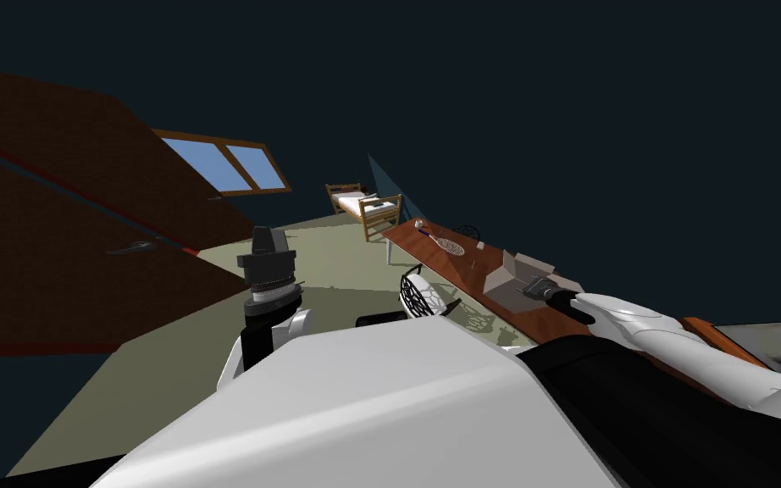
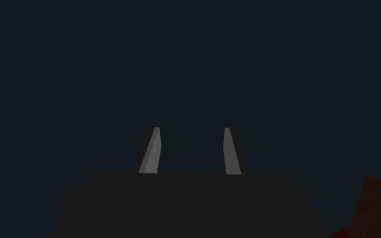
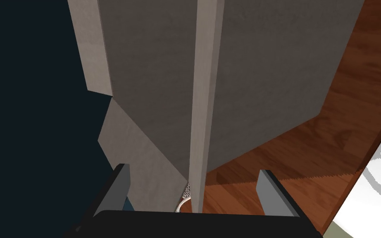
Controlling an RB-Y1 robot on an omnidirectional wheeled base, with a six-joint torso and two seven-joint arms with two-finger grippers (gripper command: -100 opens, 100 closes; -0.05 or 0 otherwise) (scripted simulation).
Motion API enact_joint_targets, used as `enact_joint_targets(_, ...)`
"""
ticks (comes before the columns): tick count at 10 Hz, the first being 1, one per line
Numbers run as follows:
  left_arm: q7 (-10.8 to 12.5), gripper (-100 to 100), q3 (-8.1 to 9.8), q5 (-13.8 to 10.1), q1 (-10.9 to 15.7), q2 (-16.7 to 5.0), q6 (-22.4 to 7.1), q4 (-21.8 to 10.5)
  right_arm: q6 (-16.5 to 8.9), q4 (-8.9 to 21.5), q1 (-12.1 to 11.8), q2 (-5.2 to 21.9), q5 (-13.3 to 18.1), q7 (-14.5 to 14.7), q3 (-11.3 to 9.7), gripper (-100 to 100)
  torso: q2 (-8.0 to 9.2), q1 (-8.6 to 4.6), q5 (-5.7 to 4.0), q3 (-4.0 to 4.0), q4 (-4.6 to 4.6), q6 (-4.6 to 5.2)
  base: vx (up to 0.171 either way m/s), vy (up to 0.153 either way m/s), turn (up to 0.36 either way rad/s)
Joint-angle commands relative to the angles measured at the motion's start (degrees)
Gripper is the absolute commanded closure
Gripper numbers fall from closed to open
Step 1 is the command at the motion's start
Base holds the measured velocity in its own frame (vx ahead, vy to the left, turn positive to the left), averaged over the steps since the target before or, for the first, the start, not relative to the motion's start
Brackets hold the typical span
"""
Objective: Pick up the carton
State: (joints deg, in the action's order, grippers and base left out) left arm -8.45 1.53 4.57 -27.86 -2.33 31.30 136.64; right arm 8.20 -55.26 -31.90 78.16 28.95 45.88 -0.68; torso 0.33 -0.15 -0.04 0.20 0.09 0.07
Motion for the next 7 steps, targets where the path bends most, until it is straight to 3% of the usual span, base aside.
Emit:
enact_joint_targets(1,0.00,0,0.00,0.00,0.00,0.00,0.00,0.00,0.00,0.00,0.00,0.00,0.00,0.00,0.00,100,0.00,0.00,0.00,0.00,0.00,0.00,-0.011,-0.003,-0.013)
enact_joint_targets(5,0.00,0,0.00,0.00,-0.01,0.00,0.00,0.01,-0.43,0.14,0.15,0.41,0.12,0.27,0.32,100,-0.35,-0.15,-0.41,-0.27,-0.20,0.06,-0.001,-0.004,0.004)
enact_joint_targets(6,0.00,0,0.00,0.00,-0.01,0.00,0.00,0.00,-0.46,0.16,0.16,0.46,0.12,0.26,0.36,0,-0.35,-0.18,-0.46,-0.27,-0.21,0.06,0.000,0.000,0.000)
enact_joint_targets(7,0.00,0,0.00,0.00,-0.01,0.00,0.00,0.00,0.08,-0.64,-0.06,0.12,0.12,0.21,0.10,100,-0.35,-0.18,-0.48,-0.27,-0.21,0.06,0.068,0.013,-0.209)
